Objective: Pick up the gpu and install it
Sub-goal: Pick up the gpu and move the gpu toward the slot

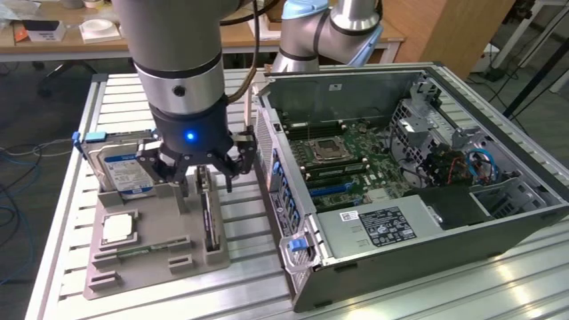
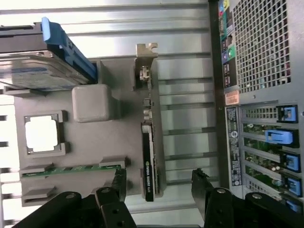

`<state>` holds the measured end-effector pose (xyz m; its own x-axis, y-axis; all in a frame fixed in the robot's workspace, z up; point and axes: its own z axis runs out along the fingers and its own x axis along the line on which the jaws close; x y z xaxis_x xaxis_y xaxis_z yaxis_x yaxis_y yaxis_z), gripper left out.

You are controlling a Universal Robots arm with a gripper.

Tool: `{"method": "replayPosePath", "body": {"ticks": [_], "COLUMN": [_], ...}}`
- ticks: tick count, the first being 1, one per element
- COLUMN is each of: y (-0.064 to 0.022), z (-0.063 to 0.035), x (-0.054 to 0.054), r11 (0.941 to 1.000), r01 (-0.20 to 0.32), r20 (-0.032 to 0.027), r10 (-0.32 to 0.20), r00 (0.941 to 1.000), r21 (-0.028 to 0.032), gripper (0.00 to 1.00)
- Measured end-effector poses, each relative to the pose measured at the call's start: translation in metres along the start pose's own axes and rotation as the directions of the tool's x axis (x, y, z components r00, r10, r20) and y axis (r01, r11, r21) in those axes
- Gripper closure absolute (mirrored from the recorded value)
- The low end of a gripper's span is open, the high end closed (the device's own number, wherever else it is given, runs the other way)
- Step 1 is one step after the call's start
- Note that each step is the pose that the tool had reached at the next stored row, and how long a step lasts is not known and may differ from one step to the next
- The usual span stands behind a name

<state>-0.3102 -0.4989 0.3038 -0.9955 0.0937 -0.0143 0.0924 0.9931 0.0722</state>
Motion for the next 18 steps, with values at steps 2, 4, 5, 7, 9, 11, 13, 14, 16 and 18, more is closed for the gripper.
{"method": "replayPosePath", "body": {"ticks": [2, 4, 5, 7, 9, 11, 13, 14, 16, 18], "y": [-0.0004, 0.0000, 0.0001, -0.0003, -0.0025, -0.0037, -0.0030, -0.0018, 0.0012, 0.0051], "z": [0.0025, 0.0057, 0.0077, 0.0114, 0.0148, 0.0184, 0.0220, 0.0238, 0.0274, 0.0296], "x": [-0.004, -0.010, -0.012, -0.016, -0.017, -0.015, -0.008, -0.004, 0.004, 0.005], "r11": [1.0000, 1.0000, 1.0000, 1.0000, 1.0000, 1.0000, 1.0000, 1.0000, 1.0000, 1.0000], "r01": [0.000, 0.000, 0.000, 0.000, 0.000, -0.001, 0.000, 0.000, 0.000, -0.001], "r20": [-0.0064, -0.0064, -0.0066, -0.0065, -0.0067, -0.0066, -0.0066, -0.0066, -0.0066, -0.0072], "r10": [0.000, 0.000, 0.000, 0.000, 0.000, 0.001, 0.000, 0.000, 0.000, 0.001], "r00": [1.0000, 1.0000, 1.0000, 1.0000, 1.0000, 1.0000, 1.0000, 1.0000, 1.0000, 1.0000], "r21": [0.0005, -0.0012, -0.0013, -0.0015, -0.0013, -0.0014, -0.0014, -0.0014, -0.0021, -0.0069], "gripper": [0.34, 0.34, 0.34, 0.34, 0.34, 0.34, 0.34, 0.34, 0.34, 0.34]}}
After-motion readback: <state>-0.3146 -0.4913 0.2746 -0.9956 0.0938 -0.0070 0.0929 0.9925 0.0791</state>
